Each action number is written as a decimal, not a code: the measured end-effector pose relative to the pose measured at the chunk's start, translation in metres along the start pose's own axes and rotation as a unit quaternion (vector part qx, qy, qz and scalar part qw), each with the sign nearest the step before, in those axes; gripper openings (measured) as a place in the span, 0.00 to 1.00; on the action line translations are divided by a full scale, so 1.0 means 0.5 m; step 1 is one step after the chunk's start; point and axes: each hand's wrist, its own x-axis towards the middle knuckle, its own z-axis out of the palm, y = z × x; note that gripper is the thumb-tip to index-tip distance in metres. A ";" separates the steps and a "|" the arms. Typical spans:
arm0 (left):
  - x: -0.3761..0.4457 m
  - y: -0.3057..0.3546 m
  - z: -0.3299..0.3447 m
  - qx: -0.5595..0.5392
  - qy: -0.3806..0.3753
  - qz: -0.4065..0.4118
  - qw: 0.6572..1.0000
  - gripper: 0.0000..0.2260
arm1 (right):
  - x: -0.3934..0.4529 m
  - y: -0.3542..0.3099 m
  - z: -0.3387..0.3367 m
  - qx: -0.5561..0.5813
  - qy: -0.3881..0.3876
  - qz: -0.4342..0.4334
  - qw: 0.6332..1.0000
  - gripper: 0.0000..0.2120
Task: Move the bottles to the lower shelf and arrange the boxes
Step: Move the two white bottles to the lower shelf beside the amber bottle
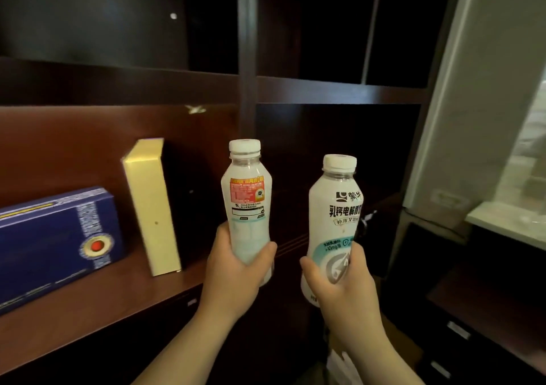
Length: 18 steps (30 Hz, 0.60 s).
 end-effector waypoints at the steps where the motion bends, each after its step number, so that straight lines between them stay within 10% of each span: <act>1: -0.005 0.009 0.032 -0.002 -0.008 -0.002 1.000 0.22 | 0.006 0.005 -0.032 -0.008 0.009 0.003 1.000 0.21; 18: 0.167 -0.094 0.356 -0.076 -0.096 -0.016 0.992 0.21 | 0.226 0.159 -0.191 -0.060 0.076 0.063 0.993 0.23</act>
